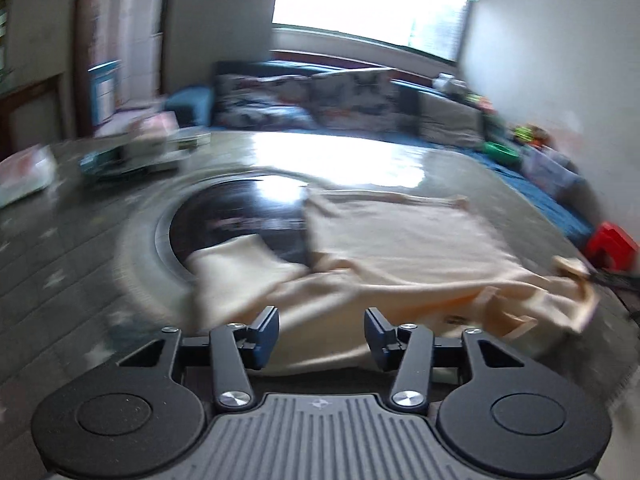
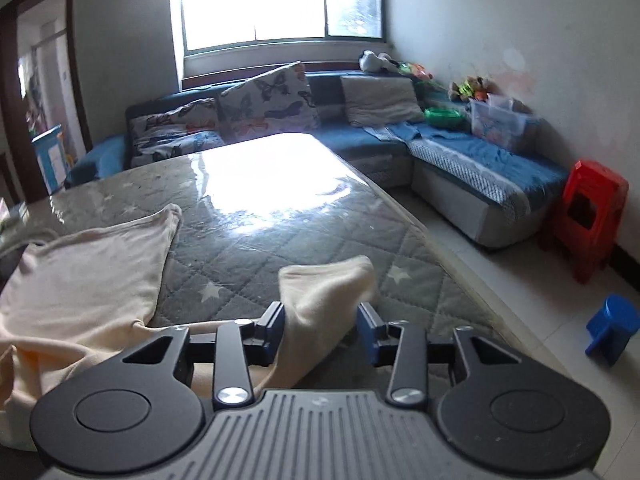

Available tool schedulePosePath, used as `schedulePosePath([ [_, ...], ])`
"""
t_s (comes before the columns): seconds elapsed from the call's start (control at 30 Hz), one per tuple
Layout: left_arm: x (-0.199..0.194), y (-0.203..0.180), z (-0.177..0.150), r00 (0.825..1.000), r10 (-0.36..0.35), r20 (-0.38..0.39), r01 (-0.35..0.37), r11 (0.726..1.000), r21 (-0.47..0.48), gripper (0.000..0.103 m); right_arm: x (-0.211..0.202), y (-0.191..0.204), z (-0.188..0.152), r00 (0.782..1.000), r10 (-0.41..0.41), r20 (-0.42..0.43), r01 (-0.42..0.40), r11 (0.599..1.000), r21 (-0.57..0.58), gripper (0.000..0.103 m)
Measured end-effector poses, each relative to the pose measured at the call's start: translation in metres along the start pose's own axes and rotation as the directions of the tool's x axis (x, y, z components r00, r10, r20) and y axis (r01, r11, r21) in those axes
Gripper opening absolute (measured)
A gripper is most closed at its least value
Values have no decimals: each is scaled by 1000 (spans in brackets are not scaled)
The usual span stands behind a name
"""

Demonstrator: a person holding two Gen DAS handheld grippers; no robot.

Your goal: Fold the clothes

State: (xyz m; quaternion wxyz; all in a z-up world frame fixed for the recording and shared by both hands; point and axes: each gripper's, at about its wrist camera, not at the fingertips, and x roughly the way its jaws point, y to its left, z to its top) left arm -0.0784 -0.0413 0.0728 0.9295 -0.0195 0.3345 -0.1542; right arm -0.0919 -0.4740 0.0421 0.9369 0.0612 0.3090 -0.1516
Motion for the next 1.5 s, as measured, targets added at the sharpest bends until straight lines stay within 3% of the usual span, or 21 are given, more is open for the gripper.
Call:
schedulePosePath([
  [0.03, 5, -9, 1, 1000, -24, -6, 24, 999, 22, 53, 5, 2, 0, 1000, -11, -16, 11, 1000, -8, 49],
  [0.17, 24, -36, 5, 996, -83, -31, 85, 993, 83, 53, 18, 8, -1, 998, -29, -54, 26, 998, -51, 50],
  [0.23, 32, -46, 7, 993, -108, -38, 112, 989, 100, 53, 22, 12, -3, 997, -37, -61, 32, 996, -78, 57],
  [0.4, 47, -63, 8, 988, -142, -62, 150, 978, 143, 53, 23, 6, -7, 981, -195, 3, 194, 974, -116, 58],
  [0.53, 56, -71, 5, 986, -147, -74, 158, 973, 167, 53, 17, -17, -12, 979, -202, -3, 202, 979, 19, 60],
  [0.7, 60, -70, 0, 985, -145, -92, 159, 973, 168, 53, 6, -49, -26, 977, -212, -25, 213, 959, 189, 61],
  [0.83, 57, -71, 0, 984, -155, -84, 167, 970, 174, 53, -2, -55, -31, 975, -222, -11, 220, 956, 192, 61],
  [1.0, 53, -78, 1, 982, -174, -70, 185, 963, 198, 51, -14, -41, -21, 991, -130, 26, 124, 979, 162, 61],
  [1.2, 64, -83, -3, 982, -167, -85, 183, 955, 235, 38, -27, 0, -4, 994, 100, 40, -101, 994, 30, 60],
  [1.3, 65, -82, -6, 983, -163, -84, 179, 953, 243, 26, -34, 24, 3, 971, 237, 22, -236, 971, -21, 56],
  [1.37, 61, -80, -8, 982, -172, -80, 187, 951, 246, 11, -39, 40, 6, 948, 318, 5, -317, 947, -57, 54],
  [1.5, 53, -77, -13, 979, -190, -71, 202, 946, 253, 5, -48, 80, 9, 896, 442, -51, -444, 881, -165, 48],
])
